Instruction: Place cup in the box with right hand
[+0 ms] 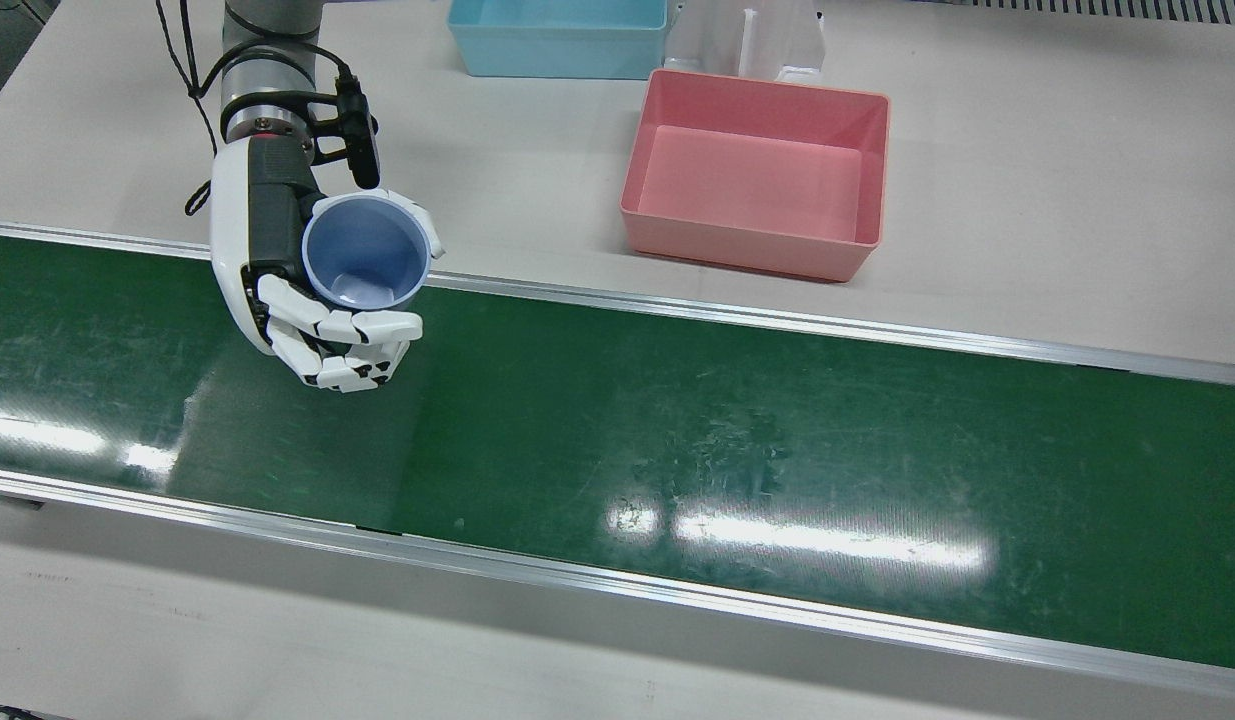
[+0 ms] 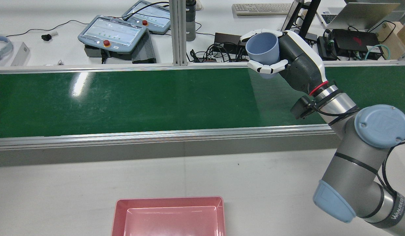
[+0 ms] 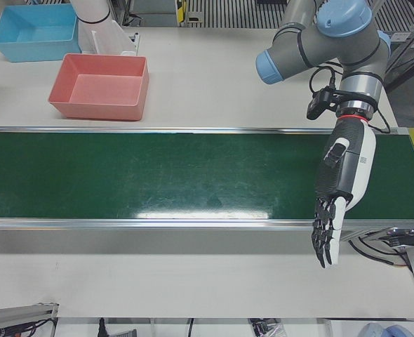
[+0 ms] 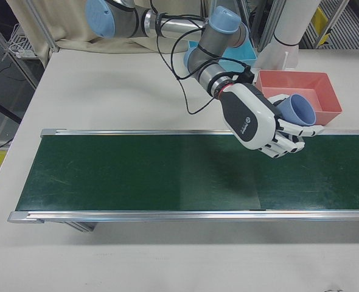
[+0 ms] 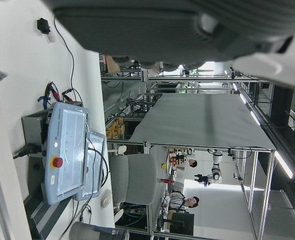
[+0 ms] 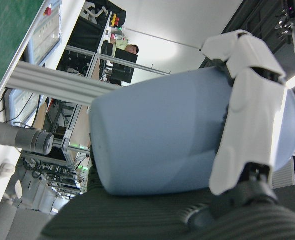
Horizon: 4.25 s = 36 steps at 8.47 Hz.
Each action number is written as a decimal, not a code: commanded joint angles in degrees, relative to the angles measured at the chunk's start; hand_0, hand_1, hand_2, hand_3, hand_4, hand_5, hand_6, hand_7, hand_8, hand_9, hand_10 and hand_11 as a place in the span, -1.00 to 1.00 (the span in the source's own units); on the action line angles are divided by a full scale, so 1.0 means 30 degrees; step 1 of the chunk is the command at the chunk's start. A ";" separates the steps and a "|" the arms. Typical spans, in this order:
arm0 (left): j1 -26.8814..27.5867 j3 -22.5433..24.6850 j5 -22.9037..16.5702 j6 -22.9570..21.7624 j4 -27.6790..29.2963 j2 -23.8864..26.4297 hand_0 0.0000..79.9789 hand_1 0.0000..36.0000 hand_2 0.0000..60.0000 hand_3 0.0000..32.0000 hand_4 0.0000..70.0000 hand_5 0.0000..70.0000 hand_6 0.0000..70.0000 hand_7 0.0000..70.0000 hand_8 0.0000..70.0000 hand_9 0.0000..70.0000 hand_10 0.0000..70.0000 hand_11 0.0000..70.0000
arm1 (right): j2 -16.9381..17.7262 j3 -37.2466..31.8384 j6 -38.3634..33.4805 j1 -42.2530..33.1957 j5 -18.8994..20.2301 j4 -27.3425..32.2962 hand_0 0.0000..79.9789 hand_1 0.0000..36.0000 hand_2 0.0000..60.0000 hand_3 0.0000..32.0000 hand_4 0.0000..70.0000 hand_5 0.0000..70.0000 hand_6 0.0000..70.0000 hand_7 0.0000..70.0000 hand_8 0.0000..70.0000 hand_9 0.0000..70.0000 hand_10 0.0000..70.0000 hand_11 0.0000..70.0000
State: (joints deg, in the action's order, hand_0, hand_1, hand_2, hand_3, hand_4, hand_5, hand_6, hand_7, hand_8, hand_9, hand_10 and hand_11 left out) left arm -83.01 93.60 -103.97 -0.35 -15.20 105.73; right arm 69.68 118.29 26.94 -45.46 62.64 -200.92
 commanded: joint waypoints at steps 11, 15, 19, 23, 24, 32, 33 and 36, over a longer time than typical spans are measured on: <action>0.0014 -0.0027 0.0000 -0.0001 0.0000 0.0000 -1.00 -1.00 -1.00 -1.00 -1.00 -1.00 -1.00 -1.00 -1.00 -1.00 -1.00 -1.00 | 0.0004 0.1879 0.7249 1.2542 -0.1218 -0.1231 0.37 1.00 1.00 -1.00 -0.88 -0.37 0.02 1.00 0.81 1.00 0.10 0.64; -0.0015 -0.0056 0.0000 -0.0030 0.0000 0.0000 -1.00 -1.00 -1.00 -1.00 -1.00 -1.00 -1.00 -1.00 -1.00 -1.00 -1.00 -1.00 | 0.0531 0.1968 0.7484 1.2984 -0.1250 -0.1231 0.44 1.00 1.00 -1.00 -0.99 -0.41 -0.10 1.00 0.61 1.00 -0.03 0.48; 0.0014 -0.0027 0.0000 -0.0030 0.0000 0.0000 -1.00 -1.00 -1.00 -1.00 -1.00 -1.00 -1.00 -1.00 -1.00 -1.00 -1.00 -1.00 | 0.0414 0.1908 0.7426 1.3044 -0.1280 -0.1202 0.28 -0.17 -1.00 -1.00 -1.00 -0.85 -0.90 -0.79 -0.98 -0.91 -0.98 -0.91; 0.0014 -0.0027 0.0000 -0.0001 0.0000 0.0000 -1.00 -1.00 -1.00 -1.00 -1.00 -1.00 -1.00 -1.00 -1.00 -1.00 -1.00 -1.00 | 0.0385 0.1908 0.7397 1.3044 -0.1280 -0.1202 0.20 -0.32 -1.00 -1.00 -1.00 -0.90 -0.89 -0.65 -1.00 -0.92 -1.00 -1.00; 0.0014 -0.0027 0.0000 -0.0001 0.0000 0.0000 -1.00 -1.00 -1.00 -1.00 -1.00 -1.00 -1.00 -1.00 -1.00 -1.00 -1.00 -1.00 | 0.0385 0.1937 0.7310 1.3044 -0.1251 -0.1202 0.20 -0.31 -1.00 -1.00 -1.00 -0.90 -0.89 -0.63 -1.00 -0.91 -1.00 -1.00; 0.0014 -0.0056 0.0000 -0.0001 0.0000 0.0000 -1.00 -1.00 -1.00 -1.00 -1.00 -1.00 -1.00 -1.00 -1.00 -1.00 -1.00 -1.00 | 0.1199 0.3142 0.0784 0.4273 -0.2394 -0.1347 0.34 0.21 -0.92 -1.00 -1.00 -0.74 -0.58 0.62 -0.39 0.12 -0.79 -0.62; 0.0014 -0.0056 0.0000 -0.0001 0.0029 0.0000 -1.00 -1.00 -1.00 -1.00 -1.00 -1.00 -1.00 -1.00 -1.00 -1.00 -1.00 -1.00 | 0.1930 0.2530 0.0051 0.2312 -0.2219 -0.1377 0.35 0.21 -0.94 -1.00 -1.00 -0.73 -0.55 0.71 -0.33 0.20 -0.74 -0.56; -0.0015 -0.0027 0.0000 -0.0030 0.0029 0.0000 -1.00 -1.00 -1.00 -1.00 -1.00 -1.00 -1.00 -1.00 -1.00 -1.00 -1.00 -1.00 | 0.2465 -0.1508 -0.1890 -0.2354 -0.0203 -0.1378 0.37 0.22 -0.94 -1.00 -1.00 -0.72 -0.53 0.77 -0.26 0.29 -0.69 -0.49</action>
State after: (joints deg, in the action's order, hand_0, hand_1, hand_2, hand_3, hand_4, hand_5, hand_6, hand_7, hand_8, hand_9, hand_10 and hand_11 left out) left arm -82.97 93.43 -103.97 -0.38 -15.13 105.73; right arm 76.20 121.73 24.21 -42.71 57.59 -205.08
